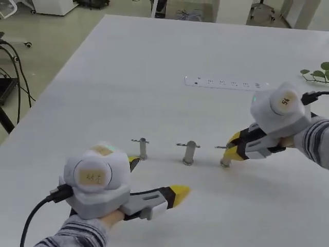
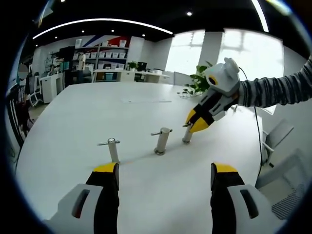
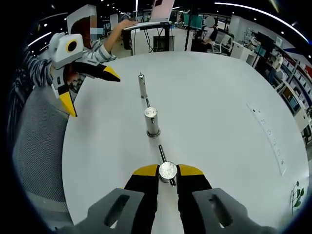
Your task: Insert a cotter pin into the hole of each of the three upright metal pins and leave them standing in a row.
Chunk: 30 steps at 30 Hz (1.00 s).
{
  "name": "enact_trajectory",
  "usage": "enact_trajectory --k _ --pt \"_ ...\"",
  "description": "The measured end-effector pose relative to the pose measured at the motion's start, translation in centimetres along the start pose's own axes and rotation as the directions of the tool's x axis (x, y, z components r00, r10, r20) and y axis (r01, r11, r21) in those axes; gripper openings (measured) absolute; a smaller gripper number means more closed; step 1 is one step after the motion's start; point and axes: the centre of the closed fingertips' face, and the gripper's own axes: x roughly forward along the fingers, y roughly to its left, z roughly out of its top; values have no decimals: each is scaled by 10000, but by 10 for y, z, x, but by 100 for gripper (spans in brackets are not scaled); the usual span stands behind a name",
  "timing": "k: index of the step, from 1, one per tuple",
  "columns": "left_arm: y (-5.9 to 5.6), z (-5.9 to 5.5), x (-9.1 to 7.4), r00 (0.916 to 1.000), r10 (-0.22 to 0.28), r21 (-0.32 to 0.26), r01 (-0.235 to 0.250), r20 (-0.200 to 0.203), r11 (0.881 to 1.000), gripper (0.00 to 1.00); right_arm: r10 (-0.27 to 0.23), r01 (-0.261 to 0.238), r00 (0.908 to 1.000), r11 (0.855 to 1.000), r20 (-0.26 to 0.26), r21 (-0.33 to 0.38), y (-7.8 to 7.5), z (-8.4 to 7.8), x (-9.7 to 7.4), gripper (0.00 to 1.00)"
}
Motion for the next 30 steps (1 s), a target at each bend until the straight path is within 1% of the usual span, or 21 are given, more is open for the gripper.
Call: enact_trajectory --k 2,4,9,14,18,24,26,29,30 --pt "3 0 -2 9999 101 75 -101 35 9999 76 5 -5 10000 10000 -35 1 -1 -1 1 9" --pt "7 -2 -5 9998 202 172 -201 -69 9997 76 11 -11 10000 10000 -74 -24 -2 -3 1 9" --pt "15 -3 -12 9991 418 238 -416 -72 9989 77 -16 13 9997 9999 -230 -132 -4 -9 0 9" --pt "20 -4 -15 9982 596 255 -594 -101 9979 77 -21 21 10000 10000 -69 23 -5 -10 -2 9" --pt "26 -5 -18 9974 703 203 -701 -129 9973 76 -51 47 9999 9992 99 395 -8 -11 -2 9" --pt "32 -6 -21 9963 850 166 -848 -133 9963 76 -5 3 10000 9995 65 312 -7 -10 -1 9" --pt "33 -6 -22 9961 867 152 -865 -149 9961 76 -30 30 10000 10000 16 -83 -6 -9 -1 9" --pt "34 -7 -22 9962 853 159 -850 -180 9963 76 -41 41 10000 10000 35 -2 -6 -9 0 10" --pt "34 -7 -23 9962 844 153 -841 -195 9963 76 -97 97 9999 10000 120 9 -7 -7 -1 10"
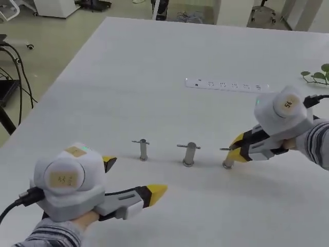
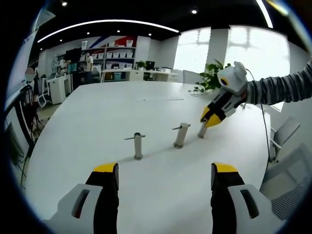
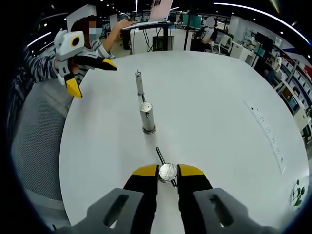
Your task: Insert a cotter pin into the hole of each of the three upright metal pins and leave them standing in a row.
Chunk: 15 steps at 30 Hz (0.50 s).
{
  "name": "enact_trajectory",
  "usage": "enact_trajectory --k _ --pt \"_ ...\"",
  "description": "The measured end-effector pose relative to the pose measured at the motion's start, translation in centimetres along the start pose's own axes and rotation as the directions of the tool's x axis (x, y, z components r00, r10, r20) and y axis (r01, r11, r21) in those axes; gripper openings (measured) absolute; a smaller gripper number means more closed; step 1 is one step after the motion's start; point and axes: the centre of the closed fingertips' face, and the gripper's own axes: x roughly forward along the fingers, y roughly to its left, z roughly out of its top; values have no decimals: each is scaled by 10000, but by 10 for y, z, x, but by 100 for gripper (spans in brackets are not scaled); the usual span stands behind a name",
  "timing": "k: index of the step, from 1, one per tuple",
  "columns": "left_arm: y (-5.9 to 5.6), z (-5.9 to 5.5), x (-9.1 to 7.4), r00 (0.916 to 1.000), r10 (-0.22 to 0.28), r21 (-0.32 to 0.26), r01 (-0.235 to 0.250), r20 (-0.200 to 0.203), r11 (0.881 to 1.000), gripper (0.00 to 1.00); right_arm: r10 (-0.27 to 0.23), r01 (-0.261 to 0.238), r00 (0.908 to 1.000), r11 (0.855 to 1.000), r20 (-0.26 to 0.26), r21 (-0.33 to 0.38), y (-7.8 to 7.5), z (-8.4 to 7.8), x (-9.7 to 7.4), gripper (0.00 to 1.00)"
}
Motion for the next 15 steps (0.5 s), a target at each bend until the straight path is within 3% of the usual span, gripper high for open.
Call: enact_trajectory --k 10,13,15 --pt "7 5 -4 9999 161 -3 -161 -4 9999 75 -717 696 9967 9962 393 524 5 4 -13 21" --pt "8 9 -6 9998 171 43 -171 89 9998 75 -1327 1254 9896 9850 557 1181 4 3 -20 28" --pt "8 9 -7 9998 161 3 -161 70 9999 75 -1511 1375 9861 9758 697 1698 5 4 -25 32"
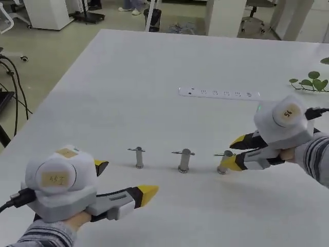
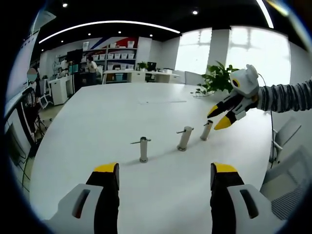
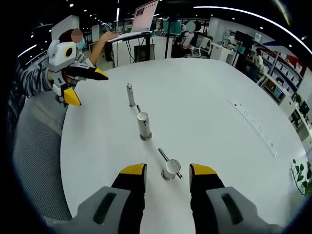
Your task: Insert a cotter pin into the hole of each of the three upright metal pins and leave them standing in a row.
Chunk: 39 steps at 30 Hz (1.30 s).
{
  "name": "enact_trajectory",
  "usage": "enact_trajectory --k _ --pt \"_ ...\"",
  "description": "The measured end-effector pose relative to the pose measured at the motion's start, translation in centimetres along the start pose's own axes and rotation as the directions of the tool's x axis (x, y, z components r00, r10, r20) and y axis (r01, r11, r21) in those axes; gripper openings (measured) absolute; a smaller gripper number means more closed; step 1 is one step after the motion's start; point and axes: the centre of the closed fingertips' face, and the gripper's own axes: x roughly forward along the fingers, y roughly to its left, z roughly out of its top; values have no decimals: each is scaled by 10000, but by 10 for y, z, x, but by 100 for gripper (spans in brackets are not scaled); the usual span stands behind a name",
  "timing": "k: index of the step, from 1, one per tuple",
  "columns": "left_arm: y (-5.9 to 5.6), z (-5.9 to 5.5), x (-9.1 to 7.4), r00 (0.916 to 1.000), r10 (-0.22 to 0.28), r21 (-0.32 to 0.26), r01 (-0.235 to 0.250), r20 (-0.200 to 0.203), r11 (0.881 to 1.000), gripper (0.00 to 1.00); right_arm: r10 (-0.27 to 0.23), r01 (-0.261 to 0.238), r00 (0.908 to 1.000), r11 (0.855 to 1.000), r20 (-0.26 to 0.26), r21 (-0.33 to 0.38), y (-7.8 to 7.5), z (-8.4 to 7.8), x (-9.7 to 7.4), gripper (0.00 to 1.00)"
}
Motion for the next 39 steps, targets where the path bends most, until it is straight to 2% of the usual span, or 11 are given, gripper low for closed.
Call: enact_trajectory --k 3,9,11,15,18,22,25,29,32,36,39 --pt "1 1 -2 10000 70 6 -70 25 10000 75 -390 348 9968 9975 697 608 3 7 -11 38" --pt "2 8 -5 9999 131 -1 -131 70 9999 75 -913 656 9863 9811 1371 1820 12 13 -30 49" --pt "2 11 -7 9998 126 -16 -126 143 9999 75 -1089 717 9790 9754 1725 2085 17 17 -37 52" --pt "2 16 -9 9995 179 -200 -173 272 9997 75 -1418 917 9710 9643 1925 2483 24 18 -48 55" --pt "4 17 -10 9993 239 -363 -229 294 9991 75 -1698 952 9570 9497 2351 2982 29 23 -57 59" --pt "2 18 -13 9991 305 -526 -289 294 9982 75 -1906 1103 9503 9456 2463 3059 40 22 -64 63" --pt "1 16 -16 9991 356 -577 -342 243 9977 75 -2257 1320 9392 9329 2587 3350 44 20 -69 67" --pt "-1 14 -21 9984 478 -685 -456 303 9966 75 -2576 1251 9208 9063 2930 4037 54 18 -72 73" --pt "-3 12 -24 9978 562 -778 -533 361 9955 76 -2913 1190 9005 8792 3229 4614 58 16 -73 76" --pt "-5 8 -27 9972 683 -647 -662 304 9957 78 -3066 1144 8929 8627 3296 4925 63 8 -75 78" --pt "-7 8 -30 9970 680 -687 -652 383 9955 82 -3094 1217 8965 8603 3172 4950 68 2 -74 80"
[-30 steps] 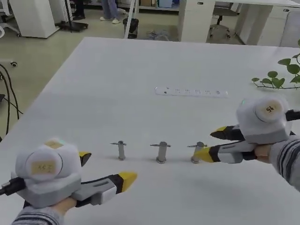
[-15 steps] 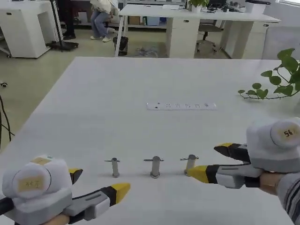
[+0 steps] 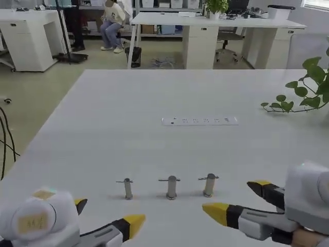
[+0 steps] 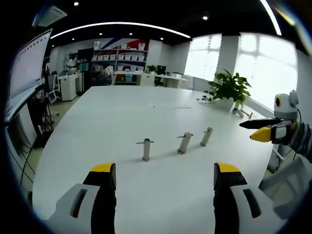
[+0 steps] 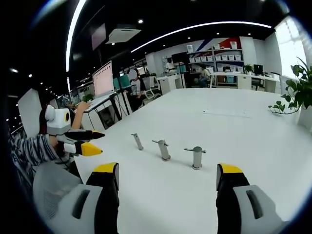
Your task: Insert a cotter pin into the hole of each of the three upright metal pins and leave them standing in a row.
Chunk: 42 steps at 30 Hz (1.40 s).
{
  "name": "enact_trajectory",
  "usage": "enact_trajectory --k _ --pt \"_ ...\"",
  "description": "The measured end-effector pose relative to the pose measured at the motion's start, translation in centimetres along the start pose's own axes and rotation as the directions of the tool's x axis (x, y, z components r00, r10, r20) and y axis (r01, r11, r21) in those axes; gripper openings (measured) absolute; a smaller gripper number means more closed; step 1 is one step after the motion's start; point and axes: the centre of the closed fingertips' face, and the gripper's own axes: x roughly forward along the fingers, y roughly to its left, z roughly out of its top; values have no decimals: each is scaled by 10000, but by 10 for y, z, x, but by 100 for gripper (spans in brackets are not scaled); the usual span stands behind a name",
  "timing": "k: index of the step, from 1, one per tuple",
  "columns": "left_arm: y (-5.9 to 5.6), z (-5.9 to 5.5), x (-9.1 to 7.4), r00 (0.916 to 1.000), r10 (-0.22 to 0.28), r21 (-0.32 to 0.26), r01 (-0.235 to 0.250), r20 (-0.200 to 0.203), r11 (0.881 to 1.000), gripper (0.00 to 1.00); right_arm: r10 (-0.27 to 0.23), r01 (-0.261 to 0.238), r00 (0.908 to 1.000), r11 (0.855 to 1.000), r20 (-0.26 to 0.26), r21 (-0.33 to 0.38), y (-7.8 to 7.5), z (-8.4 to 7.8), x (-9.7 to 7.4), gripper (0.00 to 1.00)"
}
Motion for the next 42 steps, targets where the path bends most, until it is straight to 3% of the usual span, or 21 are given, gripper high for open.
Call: enact_trajectory --k 7,10,18,27,42 --pt "-2 -1 -3 10000 23 10 -23 36 10000 86 -178 178 9998 9998 -60 -30 0 -7 -6 80" --pt "-3 -1 -4 10000 52 -46 -52 34 10000 90 -299 283 9989 9986 -367 -448 1 -15 -6 80" --pt "-5 -1 -9 9999 141 272 -144 86 9995 99 -45 31 9996 9989 -290 -476 13 -20 -8 84" --pt "-3 -4 -11 9998 217 240 -218 25 9995 99 47 -54 9999 9989 -146 -475 17 -17 -6 92" --pt "-1 -6 -9 9998 208 214 -206 -58 9996 97 159 -171 9994 9992 -310 -368 19 -21 -5 91"
